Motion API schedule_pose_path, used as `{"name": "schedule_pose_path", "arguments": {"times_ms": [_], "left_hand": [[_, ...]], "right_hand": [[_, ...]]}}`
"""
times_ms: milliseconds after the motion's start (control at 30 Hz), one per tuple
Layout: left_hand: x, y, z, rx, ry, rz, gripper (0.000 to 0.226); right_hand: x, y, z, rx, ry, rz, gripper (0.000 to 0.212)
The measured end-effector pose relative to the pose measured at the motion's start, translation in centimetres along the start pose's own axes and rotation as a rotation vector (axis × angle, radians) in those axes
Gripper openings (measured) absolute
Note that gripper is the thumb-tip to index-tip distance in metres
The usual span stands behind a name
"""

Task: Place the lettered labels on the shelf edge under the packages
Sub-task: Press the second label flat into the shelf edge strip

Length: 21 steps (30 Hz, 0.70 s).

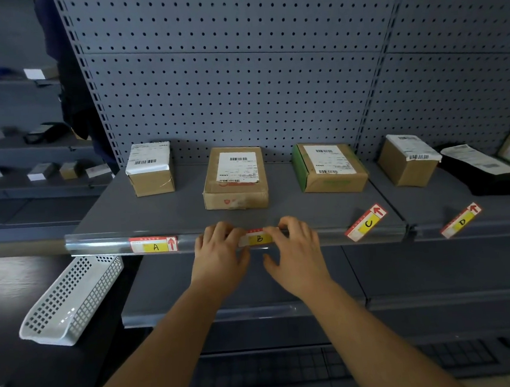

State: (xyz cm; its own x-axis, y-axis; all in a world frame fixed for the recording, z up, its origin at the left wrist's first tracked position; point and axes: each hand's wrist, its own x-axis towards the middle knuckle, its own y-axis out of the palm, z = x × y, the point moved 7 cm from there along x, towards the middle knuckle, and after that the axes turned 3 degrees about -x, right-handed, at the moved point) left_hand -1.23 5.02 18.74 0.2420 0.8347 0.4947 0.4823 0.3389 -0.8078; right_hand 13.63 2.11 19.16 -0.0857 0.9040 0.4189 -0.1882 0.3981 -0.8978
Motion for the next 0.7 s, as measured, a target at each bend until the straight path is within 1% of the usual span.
{"name": "schedule_pose_path", "arguments": {"times_ms": [367,533,700], "left_hand": [[0.07,0.18,0.02,-0.007,0.011,-0.015,0.028],[-0.01,0.1,-0.05,0.013,0.031,-0.012,0.03],[-0.11,0.07,-0.25,0.038,0.042,0.009,0.034]], "right_hand": [[-0.08,0.01,-0.21,0.015,0.06,0.012,0.045],[-0.09,0.59,-0.41,0.065,0.111,0.067,0.046],[-0.23,0.93,-0.61,0.111,0.103,0.106,0.05]]}}
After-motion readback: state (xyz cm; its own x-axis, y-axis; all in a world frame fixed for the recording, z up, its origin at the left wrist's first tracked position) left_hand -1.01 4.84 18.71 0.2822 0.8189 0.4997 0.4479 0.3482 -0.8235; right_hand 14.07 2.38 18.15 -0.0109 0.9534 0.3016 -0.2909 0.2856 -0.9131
